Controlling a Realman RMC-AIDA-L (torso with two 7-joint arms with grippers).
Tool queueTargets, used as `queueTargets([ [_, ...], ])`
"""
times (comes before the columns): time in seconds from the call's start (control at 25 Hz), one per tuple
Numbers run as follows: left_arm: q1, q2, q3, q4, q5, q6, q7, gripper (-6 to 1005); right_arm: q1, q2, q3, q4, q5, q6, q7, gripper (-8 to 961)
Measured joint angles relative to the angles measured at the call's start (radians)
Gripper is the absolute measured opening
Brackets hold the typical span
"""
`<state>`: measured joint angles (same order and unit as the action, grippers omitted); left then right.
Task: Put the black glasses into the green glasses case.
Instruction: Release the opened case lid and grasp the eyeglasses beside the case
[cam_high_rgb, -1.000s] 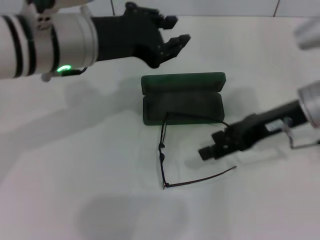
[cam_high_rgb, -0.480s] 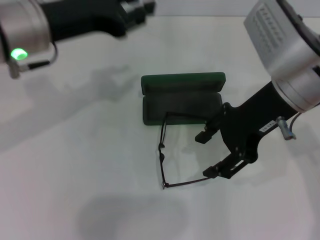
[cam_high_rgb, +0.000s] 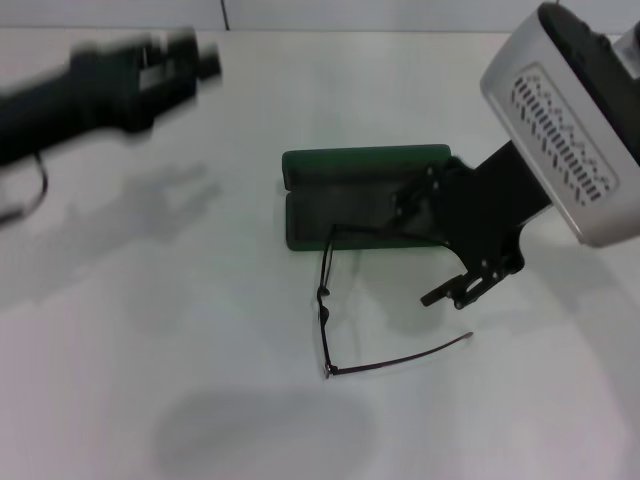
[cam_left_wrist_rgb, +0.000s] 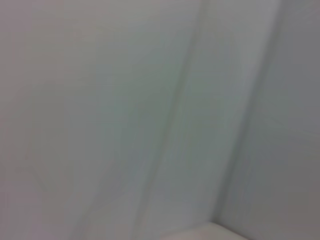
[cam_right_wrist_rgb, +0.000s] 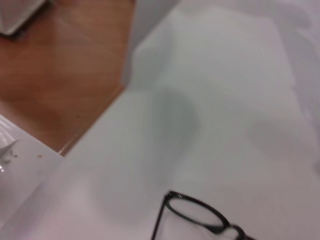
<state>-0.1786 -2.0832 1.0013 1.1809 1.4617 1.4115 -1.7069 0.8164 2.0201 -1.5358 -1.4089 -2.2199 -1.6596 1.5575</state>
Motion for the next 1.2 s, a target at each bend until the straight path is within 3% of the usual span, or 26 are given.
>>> queueTargets([
  [0.12, -0.001, 0.016, -0.100, -0.204, -0.003, 0.232, 0.203, 375, 0.024, -0.008, -0.021, 0.018, 0.034, -0.003, -0.051, 688],
  [0.28, 0.007, 0.041, -0.226, -0.432, -0.013, 0.411, 0.416, 370, 0.057, -0.003, -0.055, 0.004, 0.003, -0.011, -0.113, 670],
  [0.44, 0.032, 0.046, -0.248, -0.509, 0.061, 0.430, 0.496, 366, 0.056, -0.002, -0.141, -0.007, -0.027, 0.010, -0.188, 652],
  [0.6, 0.041, 0.010, -0.249, -0.559, 0.160, 0.432, 0.582, 364, 0.048, -0.003, -0.214, 0.027, -0.040, 0.055, -0.275, 634],
  [0.72, 0.049, -0.005, -0.245, -0.608, 0.174, 0.429, 0.632, 364, 0.035, 0.005, -0.267, 0.043, -0.071, 0.099, -0.316, 621],
  [0.88, 0.050, -0.006, -0.239, -0.673, 0.195, 0.422, 0.688, 364, 0.032, 0.006, -0.332, 0.067, -0.109, 0.150, -0.325, 603],
  [1.2, 0.056, -0.007, -0.239, -0.717, 0.228, 0.396, 0.731, 364, 0.089, 0.008, -0.334, 0.038, -0.111, 0.130, -0.273, 586],
])
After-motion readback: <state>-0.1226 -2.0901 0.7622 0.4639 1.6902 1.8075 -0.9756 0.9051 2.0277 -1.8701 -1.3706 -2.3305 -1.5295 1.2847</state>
